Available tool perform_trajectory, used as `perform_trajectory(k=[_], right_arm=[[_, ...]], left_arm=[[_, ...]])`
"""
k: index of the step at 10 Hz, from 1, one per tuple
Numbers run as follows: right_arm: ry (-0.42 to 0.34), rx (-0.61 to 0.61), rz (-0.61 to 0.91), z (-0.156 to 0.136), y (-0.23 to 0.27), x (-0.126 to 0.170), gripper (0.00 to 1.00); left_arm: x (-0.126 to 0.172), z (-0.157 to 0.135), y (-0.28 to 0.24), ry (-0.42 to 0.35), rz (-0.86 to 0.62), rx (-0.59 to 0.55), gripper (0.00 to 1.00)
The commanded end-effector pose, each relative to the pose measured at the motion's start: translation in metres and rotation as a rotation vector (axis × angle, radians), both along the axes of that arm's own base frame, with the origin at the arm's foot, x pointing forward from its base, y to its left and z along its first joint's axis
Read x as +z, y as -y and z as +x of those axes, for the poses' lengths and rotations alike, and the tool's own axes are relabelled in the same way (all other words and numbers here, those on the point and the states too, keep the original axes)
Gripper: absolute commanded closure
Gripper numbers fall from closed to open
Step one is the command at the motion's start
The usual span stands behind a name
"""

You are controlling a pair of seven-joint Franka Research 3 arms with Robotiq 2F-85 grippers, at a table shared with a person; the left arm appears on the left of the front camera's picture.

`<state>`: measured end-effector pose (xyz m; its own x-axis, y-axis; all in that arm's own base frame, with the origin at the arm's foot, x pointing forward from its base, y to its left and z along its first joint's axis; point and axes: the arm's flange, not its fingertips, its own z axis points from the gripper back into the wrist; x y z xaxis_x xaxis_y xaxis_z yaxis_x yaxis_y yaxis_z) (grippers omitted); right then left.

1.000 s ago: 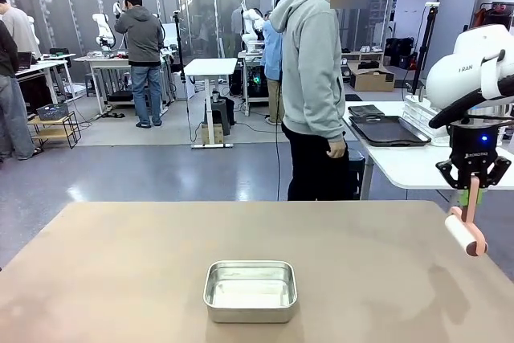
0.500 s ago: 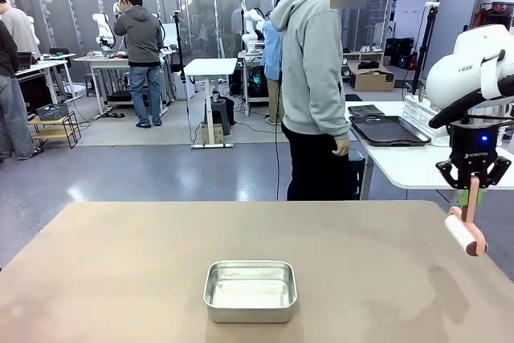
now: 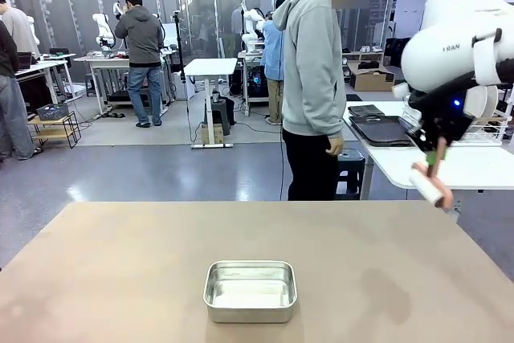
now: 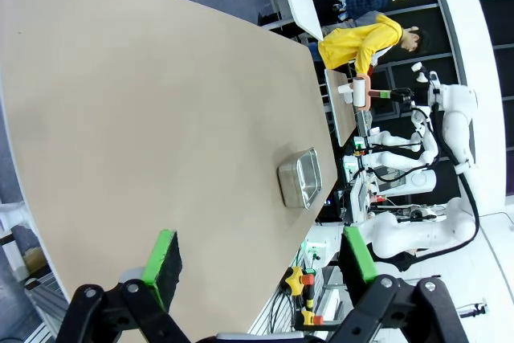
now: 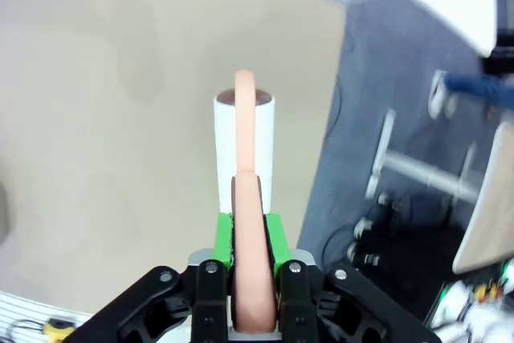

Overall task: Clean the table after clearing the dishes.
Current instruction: Place the Lint Roller back on top of the Airtight Container.

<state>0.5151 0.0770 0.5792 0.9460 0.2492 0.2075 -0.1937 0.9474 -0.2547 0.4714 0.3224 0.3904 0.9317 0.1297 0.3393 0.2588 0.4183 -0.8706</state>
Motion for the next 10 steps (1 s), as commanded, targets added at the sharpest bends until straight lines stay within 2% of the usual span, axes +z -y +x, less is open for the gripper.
perform_trajectory(k=[1, 4, 6, 8, 10], right_arm=[[0.028, 0.279, 0.064, -0.028, -0.037, -0.002, 0.79], [0.049, 0.686, 0.155, -0.063, -0.135, 0.021, 0.79], [0.024, 0.95, 0.144, -0.084, -0.211, 0.019, 0.79], [-0.093, 1.106, 0.095, -0.096, -0.266, -0.002, 0.79], [-0.219, 1.201, 0.03, -0.11, -0.305, -0.031, 0.79]], left_arm=[[0.001, -0.005, 0.0, 0.01, 0.018, -0.009, 0.0], [0.001, -0.005, 0.0, 0.01, 0.018, -0.009, 0.0], [0.001, -0.005, 0.0, 0.01, 0.018, -0.009, 0.0], [0.001, -0.005, 0.0, 0.01, 0.018, -0.009, 0.0], [0.001, -0.005, 0.0, 0.01, 0.018, -0.009, 0.0]])
